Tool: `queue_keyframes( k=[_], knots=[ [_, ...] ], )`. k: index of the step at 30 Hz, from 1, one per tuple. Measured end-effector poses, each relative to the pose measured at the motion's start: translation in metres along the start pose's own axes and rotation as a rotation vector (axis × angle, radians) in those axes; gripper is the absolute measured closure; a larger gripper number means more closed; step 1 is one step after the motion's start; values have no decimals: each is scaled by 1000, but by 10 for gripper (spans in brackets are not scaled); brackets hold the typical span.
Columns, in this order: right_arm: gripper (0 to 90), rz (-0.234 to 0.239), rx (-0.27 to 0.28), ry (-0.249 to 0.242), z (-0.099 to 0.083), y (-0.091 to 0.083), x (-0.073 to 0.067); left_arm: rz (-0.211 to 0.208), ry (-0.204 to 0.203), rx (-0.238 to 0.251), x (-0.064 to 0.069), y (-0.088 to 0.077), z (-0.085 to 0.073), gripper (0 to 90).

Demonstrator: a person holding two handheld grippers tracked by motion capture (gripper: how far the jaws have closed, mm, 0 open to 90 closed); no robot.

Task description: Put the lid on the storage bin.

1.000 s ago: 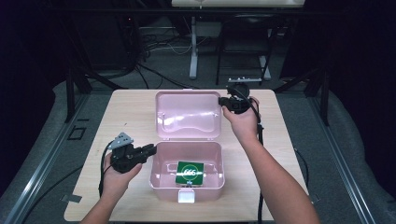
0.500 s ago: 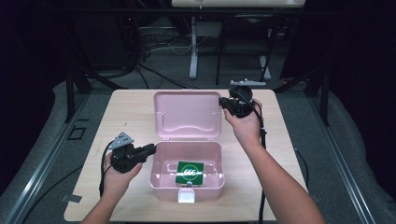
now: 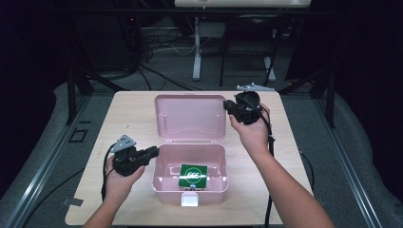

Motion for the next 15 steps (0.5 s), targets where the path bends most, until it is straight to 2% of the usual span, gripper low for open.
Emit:
queue_keyframes(
  k=[15],
  knots=[
    [870, 15, 56, -38, -7, -21, -15, 0, 1, 0, 0, 0, 0, 809]
  ],
)
Point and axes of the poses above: each handheld gripper's, and its own axes: y roughly forward along the jaws, z roughly out of its top, x roughly to its right, the point moved 10 cm from there along y, roughly forward along the jaws, and after that the axes turned 12 degrees about z, right-handed, at the moved point
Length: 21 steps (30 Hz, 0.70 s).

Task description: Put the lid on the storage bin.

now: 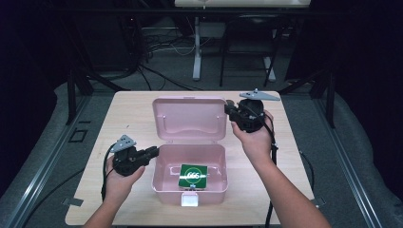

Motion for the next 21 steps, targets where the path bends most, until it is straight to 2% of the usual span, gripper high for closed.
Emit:
queue_keyframes(
  k=[7, 13, 17, 21],
  knots=[
    [872, -10, 8, -39, -3, -10, -7, 6, 3, 2, 0, 0, 0, 809],
    [874, -7, 32, -54, -7, -15, -11, 7, 4, 4, 0, 0, 0, 808],
    [874, -18, 48, -82, -10, -20, -16, 7, 4, 4, 0, 0, 0, 808],
    [872, -12, 47, -81, -12, -23, -18, 7, 3, 4, 0, 0, 0, 807]
  ],
)
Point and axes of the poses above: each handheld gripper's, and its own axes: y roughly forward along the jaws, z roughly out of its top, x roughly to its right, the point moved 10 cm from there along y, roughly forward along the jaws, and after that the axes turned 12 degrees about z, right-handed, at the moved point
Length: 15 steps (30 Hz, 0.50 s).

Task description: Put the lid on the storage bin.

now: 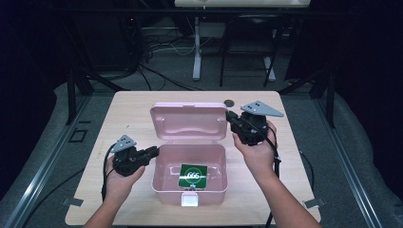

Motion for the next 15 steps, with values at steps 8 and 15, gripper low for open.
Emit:
queue_keyframes(
  k=[8, 15],
  knots=[
    [867, 4, 7, 4, -3, -6, -5, 2, 4, -4, -1, 0, 0, 779],
    [859, 27, 30, 36, -7, -11, -7, 8, 2, 25, -1, -8, 9, 760]
  ],
)
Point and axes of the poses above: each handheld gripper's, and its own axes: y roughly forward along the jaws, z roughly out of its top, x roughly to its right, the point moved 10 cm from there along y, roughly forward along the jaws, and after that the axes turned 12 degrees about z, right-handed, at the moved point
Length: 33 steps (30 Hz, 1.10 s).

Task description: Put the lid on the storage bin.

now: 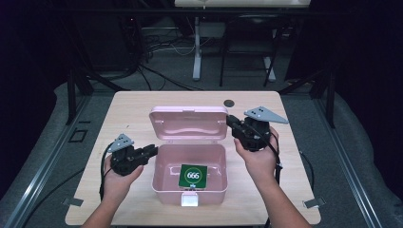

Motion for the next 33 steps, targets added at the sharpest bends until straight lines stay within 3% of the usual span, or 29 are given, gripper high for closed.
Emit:
queue_keyframes(
  k=[7, 11, 20, 27, 29, 33],
  knots=[
    [858, -3, 5, 3, -2, -4, -4, 6, 30, 42, 0, -14, 21, 742],
    [854, 6, 23, 18, -4, -6, -5, 33, 47, 83, -2, -22, 40, 690],
    [854, 41, 52, 65, -8, -9, -5, 53, 78, 128, 4, -30, 71, 640],
    [857, 49, 61, 72, -8, -9, -5, 78, 86, 169, 6, -31, 93, 599],
    [857, 50, 61, 73, -8, -9, -5, 68, 79, 168, 7, -31, 96, 604],
    [858, 50, 62, 71, -8, -9, -5, 53, 69, 170, 9, -30, 99, 722]
  ],
)
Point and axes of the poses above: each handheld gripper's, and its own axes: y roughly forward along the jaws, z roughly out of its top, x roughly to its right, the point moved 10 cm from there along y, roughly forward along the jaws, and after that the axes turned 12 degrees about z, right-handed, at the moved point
